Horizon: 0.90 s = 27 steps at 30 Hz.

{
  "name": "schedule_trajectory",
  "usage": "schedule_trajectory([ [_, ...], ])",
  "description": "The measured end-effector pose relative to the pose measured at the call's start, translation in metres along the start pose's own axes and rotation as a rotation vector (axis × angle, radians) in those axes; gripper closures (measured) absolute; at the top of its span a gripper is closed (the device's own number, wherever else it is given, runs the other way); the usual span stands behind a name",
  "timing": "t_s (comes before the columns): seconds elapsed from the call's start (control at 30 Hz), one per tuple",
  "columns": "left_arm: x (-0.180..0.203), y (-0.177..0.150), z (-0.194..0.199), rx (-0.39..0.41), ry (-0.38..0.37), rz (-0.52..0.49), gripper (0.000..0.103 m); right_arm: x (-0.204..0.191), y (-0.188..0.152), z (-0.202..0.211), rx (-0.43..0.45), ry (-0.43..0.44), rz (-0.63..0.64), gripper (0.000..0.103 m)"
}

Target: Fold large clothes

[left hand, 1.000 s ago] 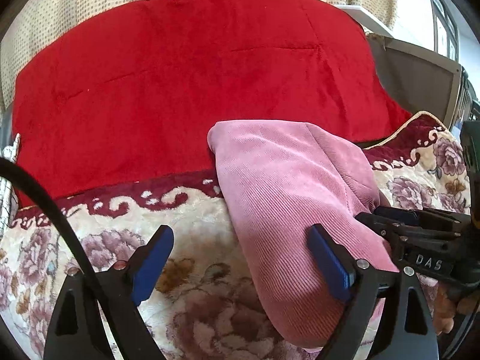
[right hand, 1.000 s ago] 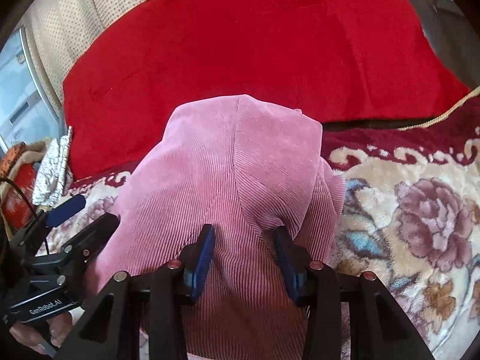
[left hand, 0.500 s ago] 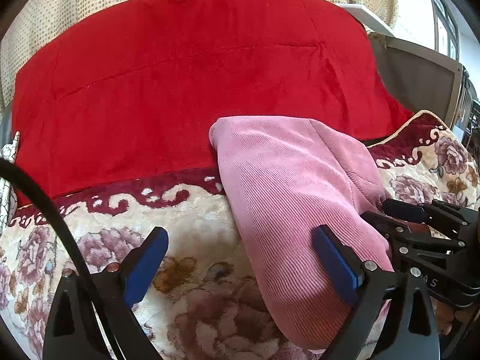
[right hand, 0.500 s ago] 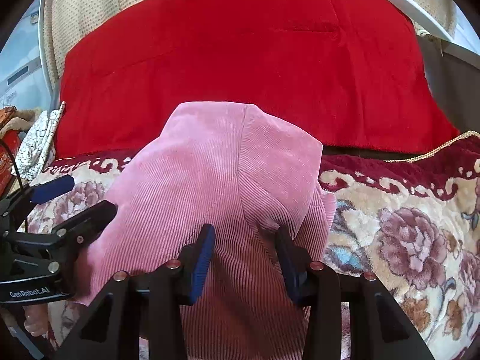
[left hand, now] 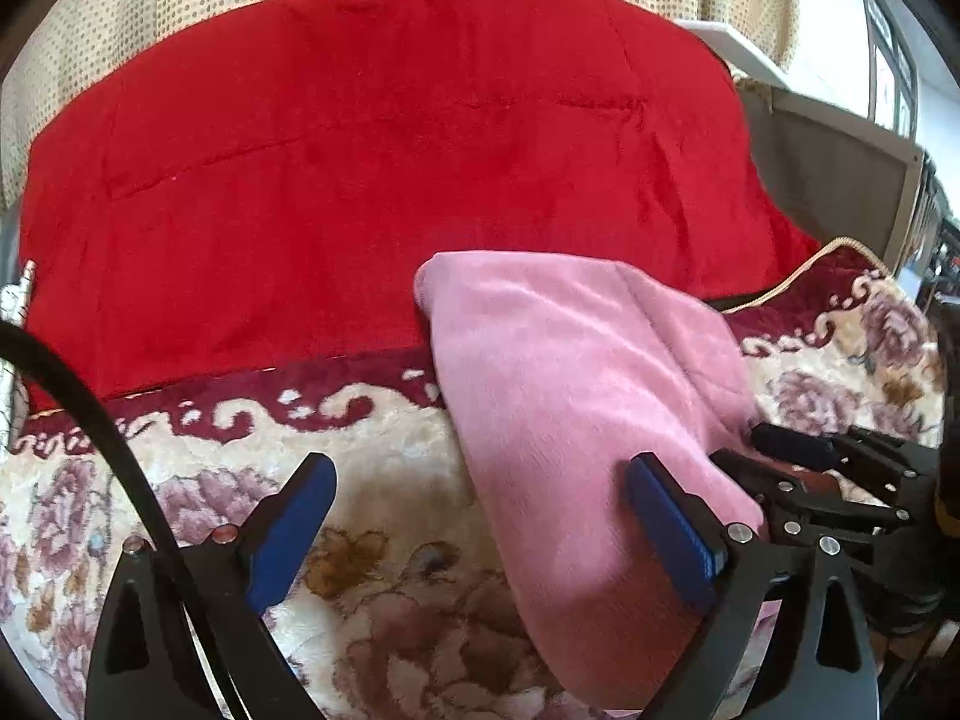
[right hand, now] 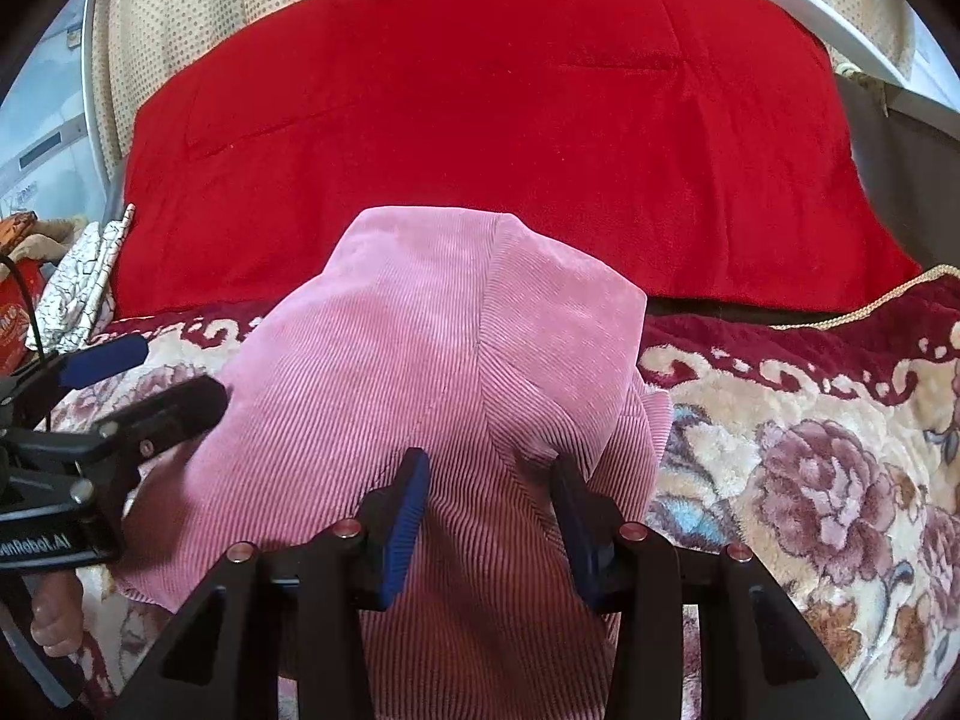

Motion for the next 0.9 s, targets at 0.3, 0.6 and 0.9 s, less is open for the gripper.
schedule_trajectory([
  [0.3, -0.014, 0.002, -0.011, -0.08, -0.213, 0.182, 0.005, 0.103, 0.022, 0.022, 0.052, 0.274, -0.446, 0.014],
  [0.6, -0.011, -0.005, -0.032, -0.192, -0.372, 0.292, 0.005, 0.136, -0.009, -0.034, -0.182, 0.523, -0.741, 0.014],
  [0.9, 0.002, -0.016, -0.052, -0.299, -0.514, 0.392, 0.005, 0.096, -0.007, -0.076, -0.249, 0.58, -0.657, 0.011],
])
Point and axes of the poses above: each gripper's, at about its wrist camera, not at the fingertips, and z roughly against the way its jaws point, x to its right, y to its top, the point moved 6 cm from there along -z, roughly the way its jaws point, and after that the axes turned 6 degrees about x, right-handed, at the moved point
